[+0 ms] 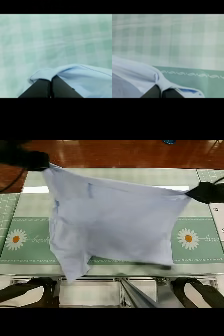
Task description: Fold the shirts.
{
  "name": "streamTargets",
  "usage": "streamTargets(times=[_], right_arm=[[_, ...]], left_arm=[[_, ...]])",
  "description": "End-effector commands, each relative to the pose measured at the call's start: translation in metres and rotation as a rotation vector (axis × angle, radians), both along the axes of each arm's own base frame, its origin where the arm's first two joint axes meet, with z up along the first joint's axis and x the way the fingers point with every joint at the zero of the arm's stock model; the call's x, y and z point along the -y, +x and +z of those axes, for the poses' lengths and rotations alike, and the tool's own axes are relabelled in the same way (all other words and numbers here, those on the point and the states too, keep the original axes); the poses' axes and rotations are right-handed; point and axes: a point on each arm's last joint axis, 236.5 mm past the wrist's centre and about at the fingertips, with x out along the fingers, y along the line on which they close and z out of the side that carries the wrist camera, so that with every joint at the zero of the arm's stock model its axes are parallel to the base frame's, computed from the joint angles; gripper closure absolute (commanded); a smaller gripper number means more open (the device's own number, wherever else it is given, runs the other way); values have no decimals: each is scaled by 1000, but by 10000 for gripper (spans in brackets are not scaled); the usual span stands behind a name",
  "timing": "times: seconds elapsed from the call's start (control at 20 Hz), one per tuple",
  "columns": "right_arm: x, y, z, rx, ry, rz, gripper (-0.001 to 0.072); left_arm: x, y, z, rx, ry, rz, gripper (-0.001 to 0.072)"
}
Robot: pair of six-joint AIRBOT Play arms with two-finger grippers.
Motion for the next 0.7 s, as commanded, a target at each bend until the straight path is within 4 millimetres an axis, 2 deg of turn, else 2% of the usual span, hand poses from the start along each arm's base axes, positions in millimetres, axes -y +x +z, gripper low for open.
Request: streamTargets(times=[0.0, 0.15, 0.25, 0.35, 0.4, 0.45, 0.5, 0.55, 0.65], right_arm=[[-1, 68, -73, -87, 127, -28, 691], [3, 115, -123, -180, 197, -55, 690], [5, 142, -138, -206, 238, -65, 690], [3, 164, -142, -220, 297, -91, 688], [3, 174, -139, -223, 327, -120, 564], [7, 180, -132, -219, 343, -146, 340], [16, 183, -119, -198, 338, -145, 304], [29, 182, -103, -181, 330, -137, 304], [67, 163, -67, -157, 287, -100, 307]], left_arm=[[12, 55, -81, -56, -63, 34, 682], [13, 75, -129, -115, -109, 106, 682], [14, 84, -150, -143, -170, 182, 681], [24, 87, -161, -178, -274, 233, 657], [26, 88, -162, -184, -297, 239, 517], [23, 88, -159, -186, -299, 242, 276], [14, 86, -152, -201, -295, 243, 199], [-1, 83, -141, -226, -287, 243, 199], [-50, 66, -116, -290, -267, 262, 199]])
